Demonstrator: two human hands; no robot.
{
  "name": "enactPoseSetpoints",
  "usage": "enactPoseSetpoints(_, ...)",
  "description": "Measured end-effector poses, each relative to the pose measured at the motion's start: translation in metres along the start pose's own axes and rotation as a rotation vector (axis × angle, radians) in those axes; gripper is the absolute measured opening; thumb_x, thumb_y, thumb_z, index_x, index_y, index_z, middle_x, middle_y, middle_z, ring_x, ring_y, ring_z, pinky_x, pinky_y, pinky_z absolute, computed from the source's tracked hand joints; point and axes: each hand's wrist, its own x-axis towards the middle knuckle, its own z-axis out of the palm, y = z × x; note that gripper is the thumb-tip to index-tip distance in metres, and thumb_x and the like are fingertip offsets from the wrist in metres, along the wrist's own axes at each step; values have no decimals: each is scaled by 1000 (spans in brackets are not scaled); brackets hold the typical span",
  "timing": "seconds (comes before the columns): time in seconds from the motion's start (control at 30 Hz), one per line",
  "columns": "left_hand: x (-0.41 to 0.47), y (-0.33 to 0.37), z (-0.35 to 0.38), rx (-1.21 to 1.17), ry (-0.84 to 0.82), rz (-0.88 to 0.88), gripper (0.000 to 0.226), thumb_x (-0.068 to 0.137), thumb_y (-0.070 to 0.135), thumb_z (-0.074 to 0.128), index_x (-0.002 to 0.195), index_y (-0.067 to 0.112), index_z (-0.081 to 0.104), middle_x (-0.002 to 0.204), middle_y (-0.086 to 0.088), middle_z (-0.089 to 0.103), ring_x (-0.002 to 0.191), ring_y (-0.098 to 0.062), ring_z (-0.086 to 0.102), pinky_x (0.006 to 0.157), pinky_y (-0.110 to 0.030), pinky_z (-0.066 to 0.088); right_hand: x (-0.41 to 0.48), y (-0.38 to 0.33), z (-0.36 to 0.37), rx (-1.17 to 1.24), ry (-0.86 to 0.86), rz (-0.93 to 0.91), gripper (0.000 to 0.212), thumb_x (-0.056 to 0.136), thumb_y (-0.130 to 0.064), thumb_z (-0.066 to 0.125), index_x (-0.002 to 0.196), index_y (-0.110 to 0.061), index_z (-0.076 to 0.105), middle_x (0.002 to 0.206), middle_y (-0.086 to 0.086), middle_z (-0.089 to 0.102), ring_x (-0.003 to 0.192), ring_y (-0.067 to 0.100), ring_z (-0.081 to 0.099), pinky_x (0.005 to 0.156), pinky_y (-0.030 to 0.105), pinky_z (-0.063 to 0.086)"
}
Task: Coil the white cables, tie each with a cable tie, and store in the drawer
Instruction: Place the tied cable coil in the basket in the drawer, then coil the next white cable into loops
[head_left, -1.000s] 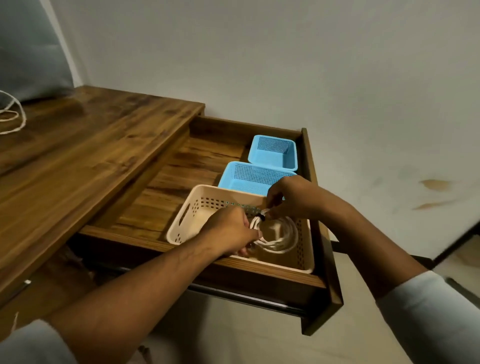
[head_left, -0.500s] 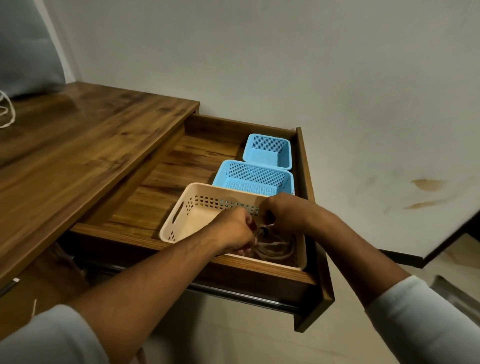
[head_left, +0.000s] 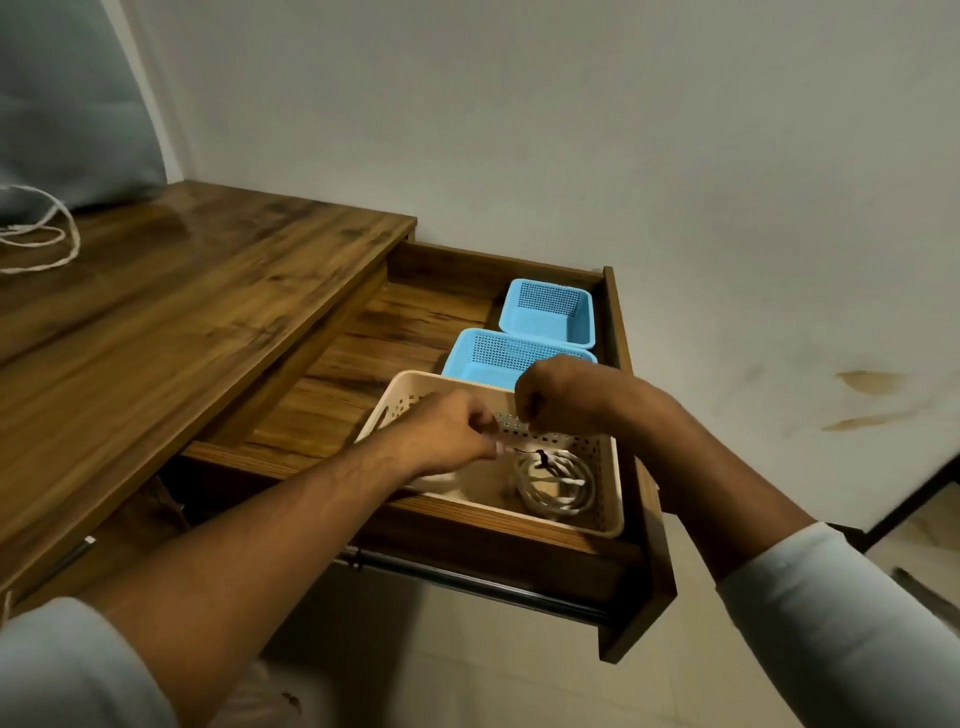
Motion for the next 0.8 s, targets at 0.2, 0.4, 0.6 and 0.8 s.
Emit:
enactPoseSetpoints(0.2, -45, -15, -99, -47, 269, 18, 22, 90, 29, 76, 112, 28, 72, 110, 8, 70, 98, -10, 65, 86, -34, 55, 38, -76, -56, 50, 224, -196, 15, 93, -24, 75, 108, -21, 74, 108, -1, 74, 100, 18, 69, 88, 40, 60)
enactPoseSetpoints(0.4, -137, -68, -209, -35, 607, -55, 9, 89, 28, 76, 98, 31, 72, 100, 11, 71, 93, -12, 67, 84, -37, 57, 79, -222, -95, 145, 363, -512, 16, 96, -32, 70, 109, -23, 73, 107, -4, 73, 96, 13, 68, 86, 35, 60)
enactPoseSetpoints(0.6, -265, -143, -280, 34, 889, -229, 10, 89, 27, 77, 99, 25, 76, 95, 9, 75, 89, -9, 69, 82, -32, 57, 90, -393, -96, 211, 377, -818, 13, 93, -38, 72, 100, -27, 71, 95, -4, 73, 88, 20, 68, 72, 36, 54)
enactPoseSetpoints(0.8, -392, -211, -302, 44, 1063, -431, 17, 82, 37, 78, 96, 27, 76, 93, 8, 76, 91, -15, 72, 87, -34, 54, 74, -536, -65, 289, 295, -1098, 20, 89, -38, 73, 106, -27, 72, 98, -2, 76, 91, 22, 70, 79, 43, 57)
